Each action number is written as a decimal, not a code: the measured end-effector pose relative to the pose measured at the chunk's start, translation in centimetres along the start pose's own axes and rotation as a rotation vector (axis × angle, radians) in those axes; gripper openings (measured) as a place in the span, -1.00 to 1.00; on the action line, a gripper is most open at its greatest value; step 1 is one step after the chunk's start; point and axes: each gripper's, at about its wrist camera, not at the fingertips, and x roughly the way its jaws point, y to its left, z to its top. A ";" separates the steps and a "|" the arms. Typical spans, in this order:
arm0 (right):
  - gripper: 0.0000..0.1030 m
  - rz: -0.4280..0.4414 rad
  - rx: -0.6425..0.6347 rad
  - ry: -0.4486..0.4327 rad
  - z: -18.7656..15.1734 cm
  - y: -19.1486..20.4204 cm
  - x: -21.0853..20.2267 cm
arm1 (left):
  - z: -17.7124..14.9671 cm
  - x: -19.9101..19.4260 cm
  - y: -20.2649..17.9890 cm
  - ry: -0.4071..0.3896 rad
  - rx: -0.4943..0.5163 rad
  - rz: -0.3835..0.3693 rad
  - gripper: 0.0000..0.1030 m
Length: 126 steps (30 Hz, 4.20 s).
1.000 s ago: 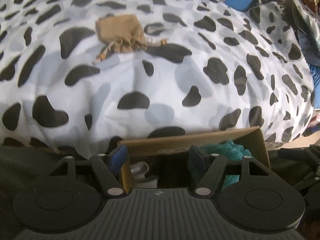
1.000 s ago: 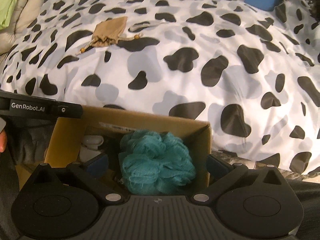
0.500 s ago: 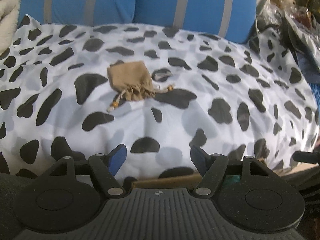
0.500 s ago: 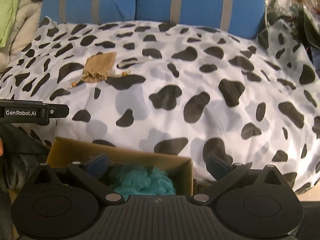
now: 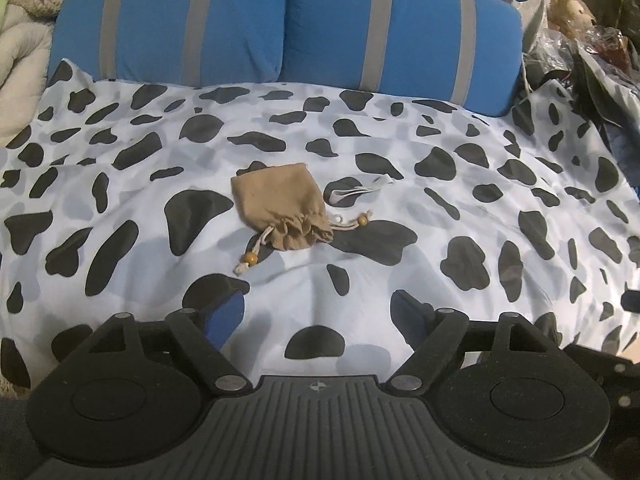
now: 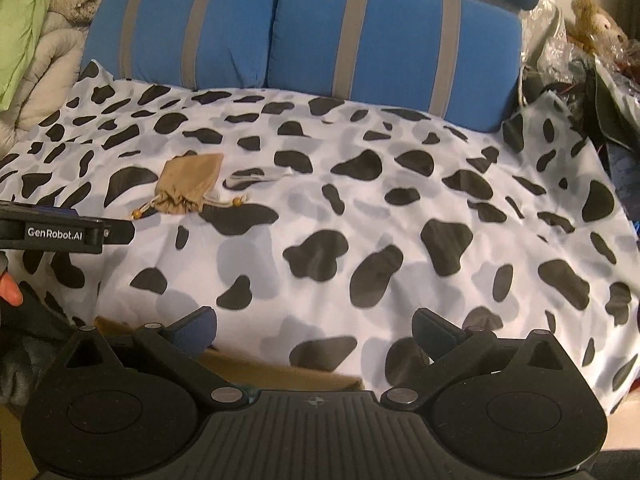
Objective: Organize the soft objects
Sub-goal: 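Move both open tools back toward the tan drawstring pouch on the bedspread, then grasp the tan pouch's drawstring end with the left tool, then lower the right tool onto the white strap and close it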
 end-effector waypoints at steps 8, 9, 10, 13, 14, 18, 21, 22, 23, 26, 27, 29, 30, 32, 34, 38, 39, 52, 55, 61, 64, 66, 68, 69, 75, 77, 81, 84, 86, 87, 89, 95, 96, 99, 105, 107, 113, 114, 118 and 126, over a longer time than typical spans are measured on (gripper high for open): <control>1.00 -0.003 -0.037 -0.039 1.4 0.0 1.3 | 0.8 1.3 1.2 -0.010 0.034 -0.025 0.56; 1.00 -0.003 -0.047 -0.045 1.6 -0.1 1.5 | 1.0 1.5 1.4 -0.009 0.030 -0.033 0.56; 1.00 -0.004 -0.056 -0.049 1.7 -0.1 1.8 | 1.1 1.7 1.6 -0.008 0.025 -0.040 0.56; 1.00 -0.004 -0.074 -0.049 2.1 -0.4 2.7 | 1.9 2.5 2.3 0.001 0.000 -0.075 0.56; 1.00 -0.005 -0.079 -0.048 2.3 -0.5 3.0 | 2.1 2.8 2.6 0.004 -0.010 -0.088 0.56; 1.00 -0.012 -0.095 -0.038 2.7 -1.0 4.1 | 3.3 4.3 3.7 0.032 -0.059 -0.137 0.56; 1.00 -0.011 -0.090 -0.032 2.9 -1.4 4.8 | 4.1 5.5 4.6 0.053 -0.107 -0.167 0.55; 1.00 -0.010 -0.085 -0.030 3.0 -1.6 5.1 | 4.4 6.0 5.0 0.060 -0.129 -0.180 0.55; 1.00 -0.010 -0.081 -0.028 3.1 -1.8 5.3 | 4.6 6.4 5.4 0.068 -0.148 -0.191 0.55; 1.00 -0.008 -0.074 -0.027 3.6 -2.2 6.0 | 5.2 7.9 6.6 0.097 -0.210 -0.214 0.54; 1.00 -0.009 -0.073 -0.028 3.8 -2.3 6.3 | 5.4 8.4 6.9 0.104 -0.225 -0.214 0.54; 1.00 -0.009 -0.072 -0.027 4.0 -2.5 6.6 | 5.7 9.4 7.7 0.124 -0.261 -0.217 0.54; 1.00 -0.009 -0.070 -0.025 4.1 -2.6 6.7 | 5.8 9.9 8.1 0.132 -0.278 -0.223 0.53; 1.00 -0.007 -0.064 -0.023 4.4 -2.8 7.0 | 6.0 10.9 8.9 0.150 -0.322 -0.248 0.53; 1.00 -0.004 -0.056 -0.025 4.6 -3.0 7.2 | 6.2 12.0 9.6 0.170 -0.369 -0.269 0.52; 1.00 -0.003 -0.048 -0.027 5.2 -3.3 7.8 | 6.2 14.3 11.0 0.227 -0.478 -0.309 0.30; 1.00 -0.003 -0.044 -0.026 5.3 -3.4 7.9 | 6.1 14.7 11.3 0.236 -0.504 -0.319 0.28; 1.00 0.011 -0.023 -0.008 6.5 -3.3 9.4 | 5.7 17.6 14.5 0.246 -0.759 -0.388 -0.29; 1.00 0.010 -0.034 -0.006 6.6 -3.2 9.7 | 5.4 18.1 15.0 0.268 -0.788 -0.369 -0.77; 1.00 0.015 -0.039 -0.008 7.2 -2.9 10.5 | 6.0 16.9 14.0 0.272 -0.707 -0.314 -0.97; 1.00 0.020 -0.051 -0.011 7.7 -2.6 11.1 | 6.9 15.5 12.4 0.266 -0.589 -0.250 -0.97; 1.00 0.023 -0.061 -0.011 8.0 -2.4 11.6 | 8.0 13.9 11.2 0.240 -0.459 -0.182 -0.97; 1.00 0.027 -0.071 -0.011 8.2 -2.2 12.0 | 8.8 12.4 10.0 0.205 -0.334 -0.119 -0.97; 1.00 0.029 -0.080 -0.012 8.3 -2.0 12.3 | 9.0 11.7 9.4 0.188 -0.275 -0.084 -0.97; 1.00 0.028 -0.142 -0.017 9.0 -0.8 13.8 | 9.0 9.0 7.1 0.161 -0.054 -0.004 -0.97; 1.00 0.029 -0.172 -0.019 9.1 -0.1 14.5 | 8.8 9.1 7.2 0.174 -0.059 -0.009 -0.97; 0.99 0.034 -0.276 -0.030 9.3 1.6 16.3 | 9.1 9.5 7.5 0.187 -0.075 -0.002 -0.97; 0.87 0.034 -0.374 -0.056 9.4 3.1 17.4 | 9.3 9.3 7.5 0.179 -0.068 0.008 -0.97; 0.83 0.039 -0.431 -0.067 9.6 4.1 18.3 | 9.4 9.3 7.5 0.182 -0.065 0.014 -0.97; 0.77 0.041 -0.447 -0.068 9.7 4.4 18.7 | 9.5 9.4 7.5 0.185 -0.063 0.013 -0.97; 0.68 0.043 -0.476 -0.065 10.0 5.2 19.7 | 9.6 9.4 7.5 0.187 -0.062 0.007 -0.97; 0.36 0.044 -0.570 -0.075 10.5 7.3 22.1 | 10.0 9.6 7.4 0.187 -0.053 -0.004 -0.97; 0.28 0.044 -0.590 -0.077 10.5 7.7 22.5 | 10.0 9.6 7.4 0.186 -0.053 -0.006 -0.97; 0.15 0.047 -0.620 -0.080 10.6 8.4 23.4 | 10.1 9.6 7.3 0.187 -0.048 -0.011 -0.97; -0.12 0.074 -0.610 -0.083 11.3 8.8 24.4 | 10.2 9.7 7.1 0.189 -0.045 -0.019 -0.97; -0.24 0.087 -0.604 -0.077 11.4 8.8 24.6 | 10.2 9.7 7.2 0.191 -0.044 -0.019 -0.97; -0.88 0.111 -0.585 -0.049 11.4 9.0 24.6 | 10.3 9.7 7.1 0.190 -0.044 -0.020 -0.97; -0.90 0.104 -0.587 -0.050 11.4 8.9 24.6 | 10.3 9.7 7.1 0.190 -0.043 -0.021 -0.97; -0.92 0.080 -0.564 -0.074 11.6 8.4 23.9 | 10.3 9.7 6.8 0.184 -0.043 -0.029 -0.97; -0.93 0.037 -0.471 -0.170 13.0 6.5 20.8 | 10.5 9.0 6.4 0.127 -0.061 -0.048 -0.97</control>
